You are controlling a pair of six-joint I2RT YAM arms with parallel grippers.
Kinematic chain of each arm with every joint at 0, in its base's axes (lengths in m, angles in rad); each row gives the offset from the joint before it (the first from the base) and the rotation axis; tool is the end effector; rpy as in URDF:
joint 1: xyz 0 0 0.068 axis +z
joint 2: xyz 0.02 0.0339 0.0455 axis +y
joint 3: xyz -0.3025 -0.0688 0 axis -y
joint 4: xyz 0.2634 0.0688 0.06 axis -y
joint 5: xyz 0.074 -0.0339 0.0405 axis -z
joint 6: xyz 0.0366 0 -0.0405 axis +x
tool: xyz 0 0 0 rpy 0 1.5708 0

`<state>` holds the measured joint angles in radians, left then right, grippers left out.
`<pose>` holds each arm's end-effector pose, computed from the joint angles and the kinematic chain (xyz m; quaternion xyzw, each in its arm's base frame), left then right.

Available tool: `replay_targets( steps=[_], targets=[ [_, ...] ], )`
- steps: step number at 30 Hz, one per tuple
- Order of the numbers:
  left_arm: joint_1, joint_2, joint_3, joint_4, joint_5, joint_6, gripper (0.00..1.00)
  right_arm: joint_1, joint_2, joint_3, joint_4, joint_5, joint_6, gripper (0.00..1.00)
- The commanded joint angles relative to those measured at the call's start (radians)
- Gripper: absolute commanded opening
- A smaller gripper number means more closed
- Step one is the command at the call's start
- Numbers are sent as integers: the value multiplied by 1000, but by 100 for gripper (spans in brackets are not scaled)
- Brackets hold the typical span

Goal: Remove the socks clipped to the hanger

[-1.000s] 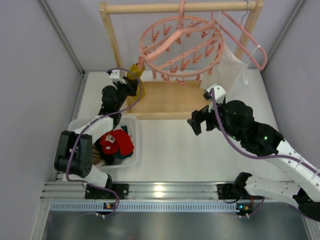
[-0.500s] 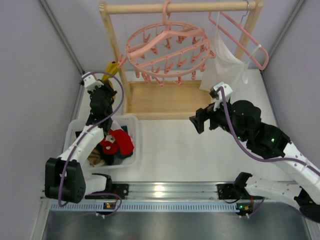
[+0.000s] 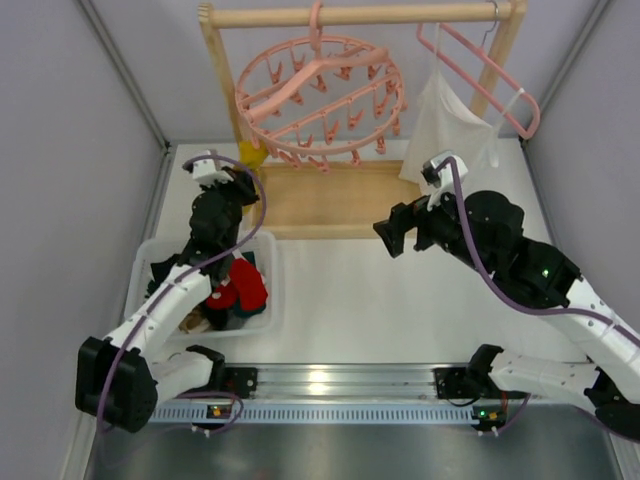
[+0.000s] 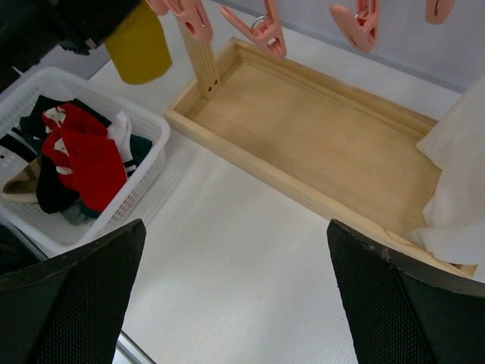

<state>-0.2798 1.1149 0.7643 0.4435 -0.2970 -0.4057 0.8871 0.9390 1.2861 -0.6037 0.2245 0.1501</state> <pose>0.2560 -0.0624 0.3611 -0.1511 0.6579 -0.1518 0.7220 0.1167 0.1303 0.4758 -0.2196 0.7586 0.2238 0.5711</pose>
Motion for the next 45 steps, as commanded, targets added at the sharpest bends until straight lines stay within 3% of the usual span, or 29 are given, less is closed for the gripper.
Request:
replay_targets(
  steps=[1, 13, 21, 30, 43, 45],
  targets=[
    [-128, -12, 24, 24, -16, 99, 0, -5, 1, 67, 71, -11, 42, 100],
    [-484, -23, 1, 27, -286, 196, 0, -5, 95, 251, 4, -48, 114, 99],
    [-674, 62, 38, 29, -459, 245, 0, 3, 133, 314, 2, -33, 128, 99],
    [-795, 226, 158, 29, -570, 289, 0, 3, 256, 505, -103, 24, 112, 99],
    [-924, 534, 452, 31, -752, 435, 0, 26, 501, 746, -243, 140, 42, 100],
    [-935, 579, 475, 31, -755, 455, 0, 33, 517, 756, -261, 162, 23, 94]
  ],
)
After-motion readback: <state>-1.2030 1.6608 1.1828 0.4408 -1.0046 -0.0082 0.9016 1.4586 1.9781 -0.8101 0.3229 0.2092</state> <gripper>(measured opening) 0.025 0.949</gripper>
